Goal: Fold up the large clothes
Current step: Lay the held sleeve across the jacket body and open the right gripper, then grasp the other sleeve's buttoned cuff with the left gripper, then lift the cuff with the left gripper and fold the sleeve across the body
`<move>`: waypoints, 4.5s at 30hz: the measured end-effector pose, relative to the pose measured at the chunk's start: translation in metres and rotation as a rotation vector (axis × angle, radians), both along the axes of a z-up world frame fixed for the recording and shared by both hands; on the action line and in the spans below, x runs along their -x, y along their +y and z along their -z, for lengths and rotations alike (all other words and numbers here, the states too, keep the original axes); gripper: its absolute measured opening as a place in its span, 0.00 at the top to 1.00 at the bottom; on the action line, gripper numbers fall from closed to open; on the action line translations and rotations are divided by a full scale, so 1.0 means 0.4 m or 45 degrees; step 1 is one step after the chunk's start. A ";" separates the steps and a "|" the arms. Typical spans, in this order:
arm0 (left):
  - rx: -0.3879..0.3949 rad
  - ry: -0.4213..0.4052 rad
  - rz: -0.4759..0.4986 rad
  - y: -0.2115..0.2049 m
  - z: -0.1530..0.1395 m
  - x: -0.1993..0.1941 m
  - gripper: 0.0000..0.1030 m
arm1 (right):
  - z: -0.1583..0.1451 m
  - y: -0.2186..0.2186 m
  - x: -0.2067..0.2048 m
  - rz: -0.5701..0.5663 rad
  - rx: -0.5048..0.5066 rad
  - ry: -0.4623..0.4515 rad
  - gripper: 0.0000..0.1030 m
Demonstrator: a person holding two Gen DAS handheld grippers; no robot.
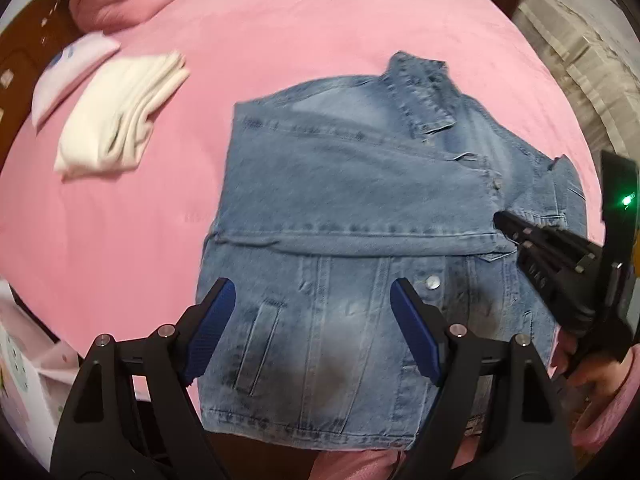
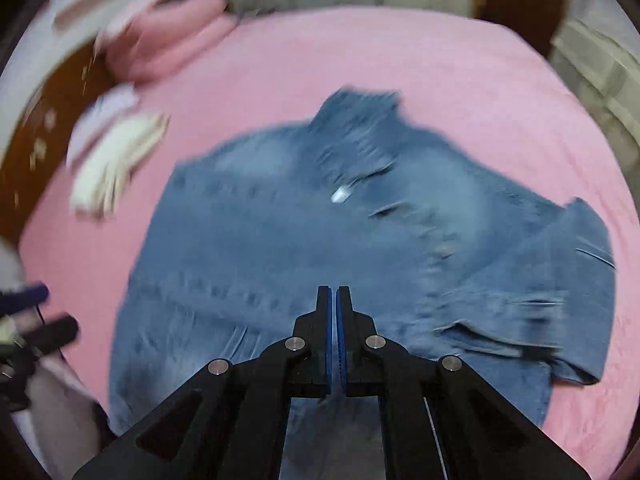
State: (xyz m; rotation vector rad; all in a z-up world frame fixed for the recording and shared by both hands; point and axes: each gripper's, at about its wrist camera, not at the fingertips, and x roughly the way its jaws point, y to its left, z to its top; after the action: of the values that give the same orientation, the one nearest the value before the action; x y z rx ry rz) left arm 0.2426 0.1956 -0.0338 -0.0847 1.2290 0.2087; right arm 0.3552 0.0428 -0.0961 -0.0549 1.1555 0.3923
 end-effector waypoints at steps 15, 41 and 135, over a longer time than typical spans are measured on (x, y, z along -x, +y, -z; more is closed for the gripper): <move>0.060 0.007 0.199 -0.151 0.073 -0.094 0.24 | 0.036 -0.355 0.109 0.460 -0.122 0.072 0.38; 0.112 0.102 0.192 -0.292 0.217 -0.142 0.24 | 0.096 -0.621 -0.153 0.451 -0.490 0.086 0.85; 0.015 -0.092 -0.118 -0.234 0.304 -0.320 0.63 | 0.411 -0.680 0.078 0.384 -0.281 0.153 0.80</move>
State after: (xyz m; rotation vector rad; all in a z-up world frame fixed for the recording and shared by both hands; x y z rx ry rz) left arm 0.3706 0.1018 -0.1555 -0.1582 1.1557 0.2772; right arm 0.3240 -0.2290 -0.2606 0.3366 1.2106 0.2548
